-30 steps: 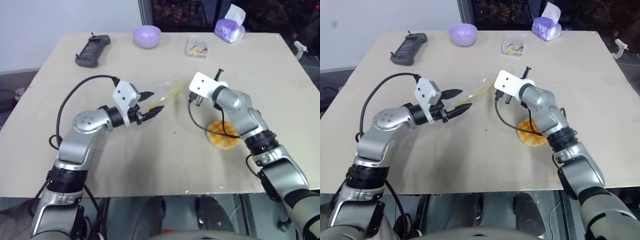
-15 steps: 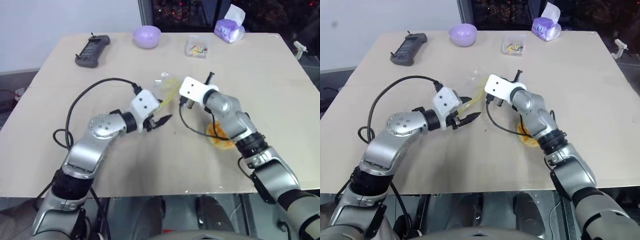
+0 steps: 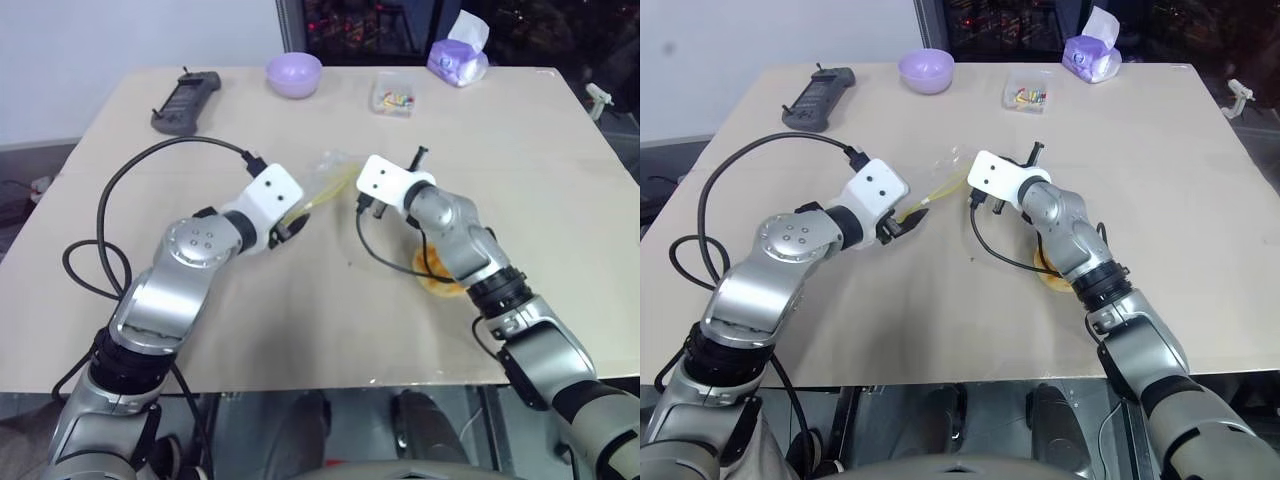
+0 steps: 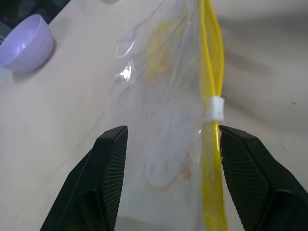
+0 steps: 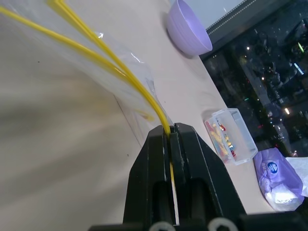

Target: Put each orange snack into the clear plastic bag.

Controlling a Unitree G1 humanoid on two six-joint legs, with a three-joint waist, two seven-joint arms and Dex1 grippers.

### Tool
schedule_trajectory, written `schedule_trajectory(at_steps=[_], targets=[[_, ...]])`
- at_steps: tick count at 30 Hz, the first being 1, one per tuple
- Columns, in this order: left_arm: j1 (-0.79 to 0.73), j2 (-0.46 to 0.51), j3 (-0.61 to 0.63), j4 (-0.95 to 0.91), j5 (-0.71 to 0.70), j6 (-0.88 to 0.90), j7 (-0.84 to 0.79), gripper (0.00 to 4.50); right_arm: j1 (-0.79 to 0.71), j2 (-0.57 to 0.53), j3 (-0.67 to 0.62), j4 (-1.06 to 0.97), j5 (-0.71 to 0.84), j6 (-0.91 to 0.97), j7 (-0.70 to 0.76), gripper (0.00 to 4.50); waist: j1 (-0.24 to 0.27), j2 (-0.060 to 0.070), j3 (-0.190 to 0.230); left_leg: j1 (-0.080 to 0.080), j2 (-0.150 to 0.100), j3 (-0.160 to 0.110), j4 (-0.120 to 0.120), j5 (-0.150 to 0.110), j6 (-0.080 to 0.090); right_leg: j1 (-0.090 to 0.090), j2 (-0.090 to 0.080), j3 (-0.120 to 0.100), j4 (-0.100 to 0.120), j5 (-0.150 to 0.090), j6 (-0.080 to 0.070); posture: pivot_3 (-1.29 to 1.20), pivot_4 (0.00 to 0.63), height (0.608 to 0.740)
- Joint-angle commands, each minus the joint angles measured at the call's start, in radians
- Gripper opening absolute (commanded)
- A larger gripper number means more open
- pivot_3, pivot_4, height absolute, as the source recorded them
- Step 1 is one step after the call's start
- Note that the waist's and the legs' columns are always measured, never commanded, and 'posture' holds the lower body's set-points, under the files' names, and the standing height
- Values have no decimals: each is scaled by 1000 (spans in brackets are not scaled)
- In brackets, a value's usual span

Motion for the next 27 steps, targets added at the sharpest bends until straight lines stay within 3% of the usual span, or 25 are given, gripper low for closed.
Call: schedule_trajectory(at_steps=[1,12,15,19,20,27], targets=[[-26,13,2,-77,11,34,1,3034,-2,-2,0,-46,-3,-8,-3,0,0,0,0,0,0,0,1,0,0,0,0,0,1,0,0,0,150,740],[-28,6,-10,-152,-23,132,-19,3034,12,-3,1,-55,-4,-7,6,0,0,0,0,2,0,1,4,0,1,0,1,2,7,0,0,0,150,740],[-28,6,-8,-152,-30,139,-17,2242,12,-4,1,-57,-4,-6,8,0,0,0,0,2,0,1,4,0,1,0,1,2,8,0,0,0,150,740],[-25,6,-10,-149,-29,148,-13,252,12,-6,-1,-57,-3,-5,11,0,0,0,0,2,0,1,4,0,0,0,1,2,7,0,0,0,150,740],[-24,7,-10,-147,-29,148,-12,38,12,-6,-1,-58,-4,-4,11,0,0,0,0,2,0,1,4,0,0,0,1,2,7,0,0,0,150,740],[-21,16,-15,-126,-19,129,-5,38,17,-8,-5,-66,11,-13,29,0,0,0,0,2,0,1,4,0,0,0,1,2,7,0,0,0,150,740]])
